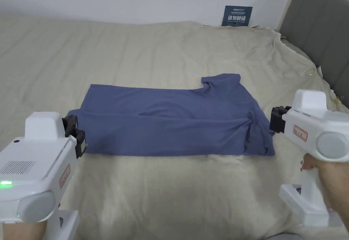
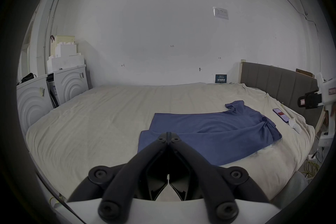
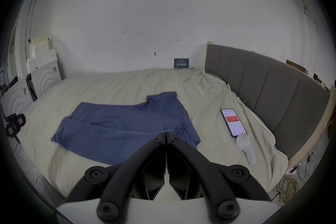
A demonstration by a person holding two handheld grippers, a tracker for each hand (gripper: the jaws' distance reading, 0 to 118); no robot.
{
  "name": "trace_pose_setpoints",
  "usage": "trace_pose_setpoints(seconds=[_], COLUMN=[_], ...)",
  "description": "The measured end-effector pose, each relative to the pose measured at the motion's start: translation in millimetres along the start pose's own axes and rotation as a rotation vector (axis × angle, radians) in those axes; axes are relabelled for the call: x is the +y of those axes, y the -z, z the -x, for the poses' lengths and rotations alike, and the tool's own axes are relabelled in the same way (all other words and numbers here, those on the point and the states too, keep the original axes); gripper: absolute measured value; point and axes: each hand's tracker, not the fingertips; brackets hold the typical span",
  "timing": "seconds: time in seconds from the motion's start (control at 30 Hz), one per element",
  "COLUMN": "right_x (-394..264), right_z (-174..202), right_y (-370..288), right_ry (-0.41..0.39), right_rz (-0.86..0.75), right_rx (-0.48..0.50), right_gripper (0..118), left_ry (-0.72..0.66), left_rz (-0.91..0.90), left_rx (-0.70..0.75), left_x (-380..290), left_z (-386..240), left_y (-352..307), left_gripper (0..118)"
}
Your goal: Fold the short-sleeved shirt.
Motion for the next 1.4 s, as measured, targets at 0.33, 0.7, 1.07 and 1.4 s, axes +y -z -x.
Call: trace_pose_setpoints(seconds=[0.33,0.7,1.07,1.4], right_x=[11.6,-40.3,-36.3,-29.5], right_z=[-22.5,-23.8,-17.0,-23.5], right_y=[114.6,166.3,157.1,147.8], right_ry=[0.065,0.123,0.167,0.168], right_rz=[0.443,0.621,0.599,0.571], right_rx=[-0.025,-0.19,-0.094,-0.065], right_gripper=[95,87,8,8], left_ry=[-0.026,-0.041,-0.274,-0.174], left_rz=[0.036,0.109,0.356,0.783], left_rx=[0.002,0.018,-0.055,0.09], left_x=[1.7,-9.7,3.0,13.4], left_z=[3.1,4.7,34.9,68.0], left_y=[21.9,43.5,92.3,210.6], left_gripper=[0,0,79,101])
